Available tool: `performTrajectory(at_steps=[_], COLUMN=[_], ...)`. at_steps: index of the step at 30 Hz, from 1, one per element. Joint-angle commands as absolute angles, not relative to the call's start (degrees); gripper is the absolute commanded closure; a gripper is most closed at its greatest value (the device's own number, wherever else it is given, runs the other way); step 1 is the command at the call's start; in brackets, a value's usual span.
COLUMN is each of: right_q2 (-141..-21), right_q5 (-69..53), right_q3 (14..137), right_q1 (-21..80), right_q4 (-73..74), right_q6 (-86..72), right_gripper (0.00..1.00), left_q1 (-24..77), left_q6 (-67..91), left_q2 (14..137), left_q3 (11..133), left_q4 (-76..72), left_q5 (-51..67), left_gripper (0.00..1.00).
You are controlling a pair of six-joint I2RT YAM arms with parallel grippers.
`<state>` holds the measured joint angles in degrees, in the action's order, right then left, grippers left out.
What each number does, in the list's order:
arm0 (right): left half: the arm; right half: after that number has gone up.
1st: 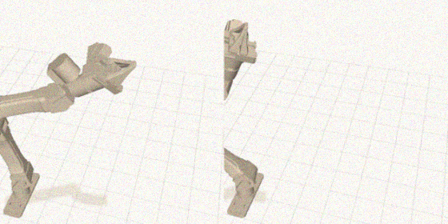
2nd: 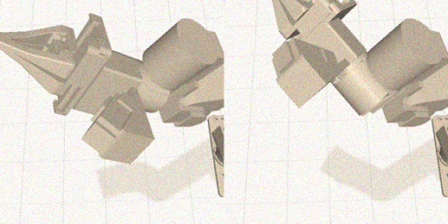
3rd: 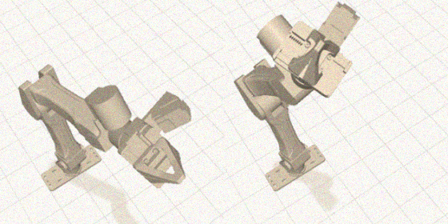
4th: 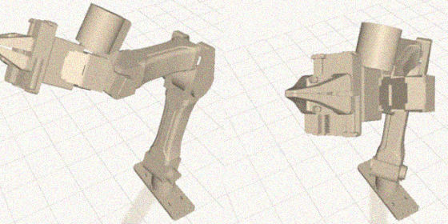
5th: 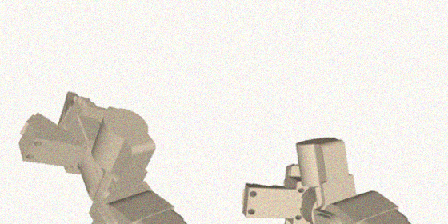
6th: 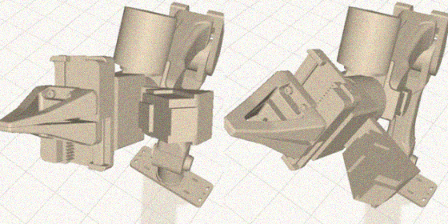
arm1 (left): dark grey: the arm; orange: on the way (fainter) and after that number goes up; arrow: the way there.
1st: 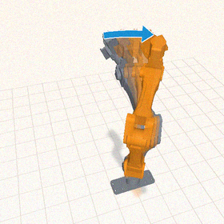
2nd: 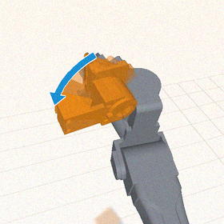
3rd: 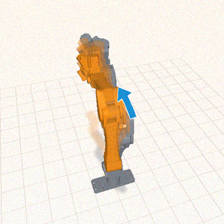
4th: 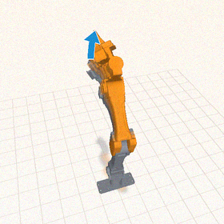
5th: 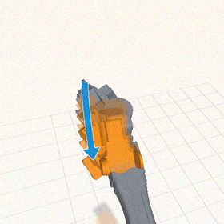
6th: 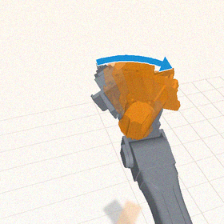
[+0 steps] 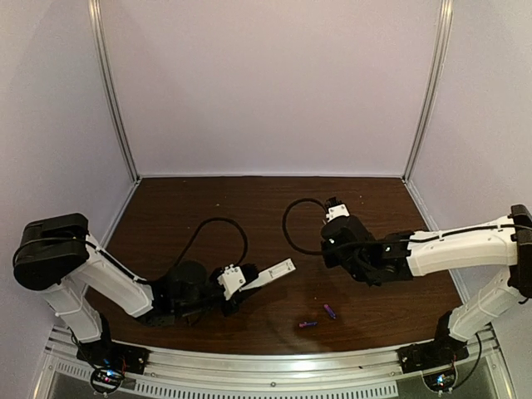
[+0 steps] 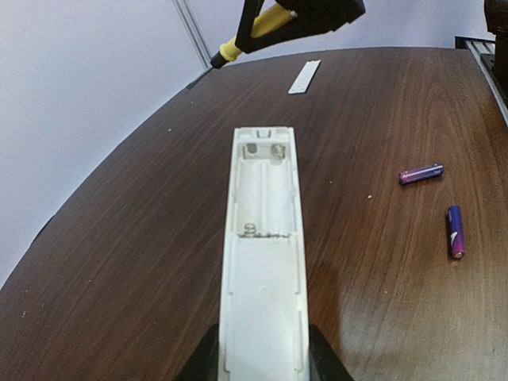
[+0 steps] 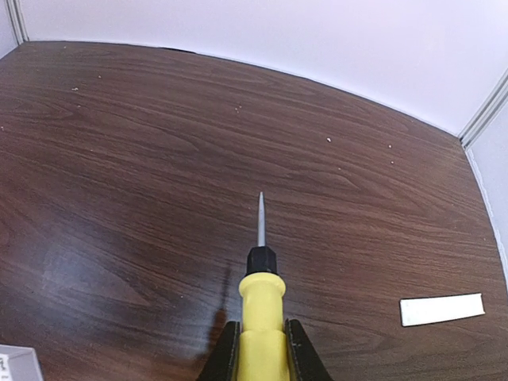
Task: Unload the batteries from the remote control
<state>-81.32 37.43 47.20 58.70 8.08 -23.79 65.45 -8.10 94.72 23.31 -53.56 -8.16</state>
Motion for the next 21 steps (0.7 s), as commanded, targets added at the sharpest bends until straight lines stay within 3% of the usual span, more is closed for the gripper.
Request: performTrajectory(at_steps=[1,17,21], right_q2=[-86.3,-98.3,-99.8], right_q5=[40.2,31.4,30.7], right_q3=[46.2,43.9,43.9], right_q1=[57.3,52.5,51.9], right_q4=[-1.8,-14.5,-14.9], right_q6=[-22.6,-22.7,-23.8], right_gripper=[1.0,1.0,0.96], left_q1=[65.3,64.4,63.9], left_q6=[-5.0,-3.1,-2.9], left_q2=[95.0,96.9,97.1], left_q3=[23.7,23.2,22.8], left_q4=[-58.1,-58.9,-59.2], left_q5=[-10.8,-13.2,-13.5], left_gripper=[1.0,1.0,1.0])
